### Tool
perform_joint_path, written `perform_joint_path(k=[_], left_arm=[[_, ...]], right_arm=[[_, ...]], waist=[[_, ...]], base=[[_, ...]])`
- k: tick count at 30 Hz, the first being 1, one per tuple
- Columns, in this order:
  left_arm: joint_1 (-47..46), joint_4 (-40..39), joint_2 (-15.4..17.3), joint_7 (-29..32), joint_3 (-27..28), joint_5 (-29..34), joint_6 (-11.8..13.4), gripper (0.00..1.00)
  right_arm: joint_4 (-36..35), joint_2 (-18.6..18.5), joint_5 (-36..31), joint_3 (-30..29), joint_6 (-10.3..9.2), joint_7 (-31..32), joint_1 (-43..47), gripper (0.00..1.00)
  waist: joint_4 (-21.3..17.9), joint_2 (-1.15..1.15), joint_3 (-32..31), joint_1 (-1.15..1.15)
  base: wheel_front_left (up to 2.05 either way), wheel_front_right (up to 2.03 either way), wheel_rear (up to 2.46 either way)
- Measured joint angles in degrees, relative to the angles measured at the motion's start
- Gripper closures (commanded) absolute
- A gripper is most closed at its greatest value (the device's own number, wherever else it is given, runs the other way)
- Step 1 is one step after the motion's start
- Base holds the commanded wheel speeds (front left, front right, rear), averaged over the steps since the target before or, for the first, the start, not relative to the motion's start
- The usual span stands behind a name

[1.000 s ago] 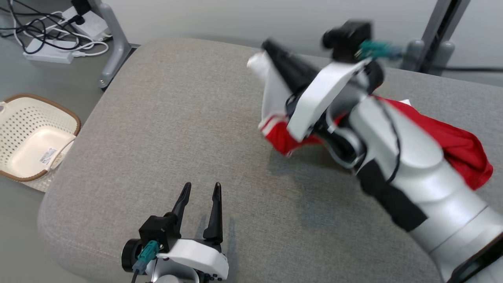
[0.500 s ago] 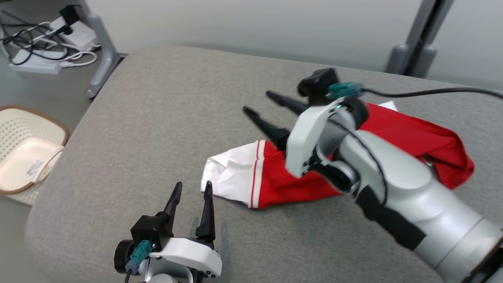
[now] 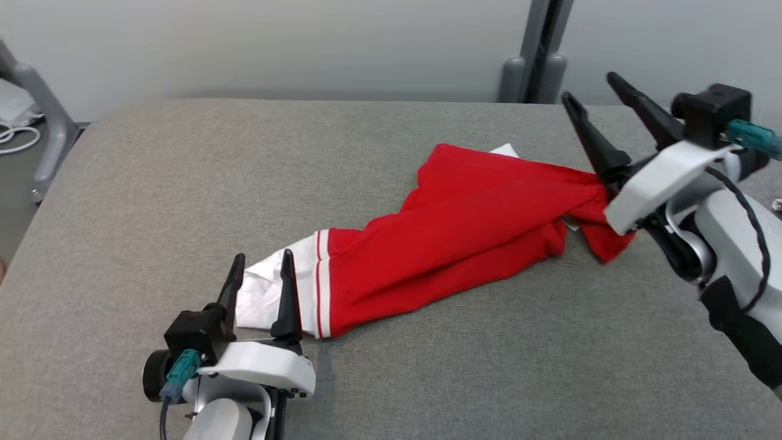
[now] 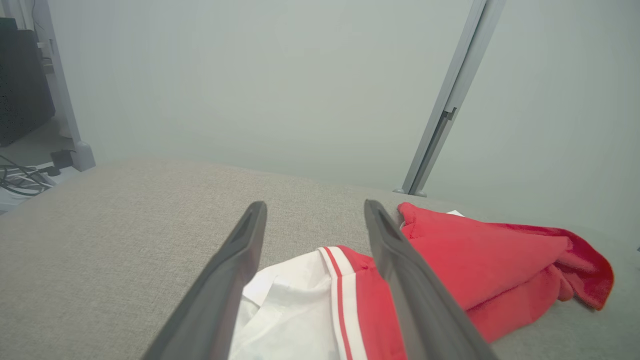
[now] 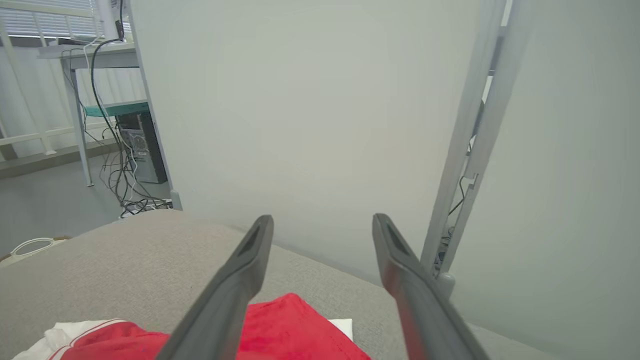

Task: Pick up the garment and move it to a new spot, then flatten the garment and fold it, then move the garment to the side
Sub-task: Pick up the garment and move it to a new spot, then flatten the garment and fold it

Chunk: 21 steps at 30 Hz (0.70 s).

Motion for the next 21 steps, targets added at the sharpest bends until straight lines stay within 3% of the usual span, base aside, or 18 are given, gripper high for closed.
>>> perform_joint_path(k=[5, 9, 16, 21], left_arm=[[-0.04, 0.18, 0.0, 0.0, 3.02, 0.68, -0.26, 0.0], [0.05, -0.07, 0.0, -0.01, 5.55, 1.66, -0.77, 0.0], [0.43, 0.12, 0.01, 0.0, 5.58, 2.13, -1.54, 0.0], [0.6, -0.11, 0.0, -0.01, 3.66, 2.07, -1.51, 0.0]], right_arm=[[-1.8, -1.74, -4.23, -9.8, 0.0, -2.29, 7.41, 0.0], [-6.61, 0.15, -9.82, -19.23, -0.01, -2.55, 16.48, 0.0], [-11.38, 3.92, -16.53, -25.27, 0.0, -2.72, 23.4, 0.0], [-12.84, 4.32, -19.12, -25.4, 0.0, -0.41, 23.89, 0.0]], waist=[[-3.75, 0.0, 0.05, 0.0], [-6.67, 0.0, 0.41, 0.0], [-7.68, 0.0, 0.94, 0.0], [-6.71, 0.0, 1.72, 0.0]], base=[[0.0, 0.0, 0.0], [0.0, 0.0, 0.0], [0.0, 0.0, 0.0], [0.0, 0.0, 0.0]])
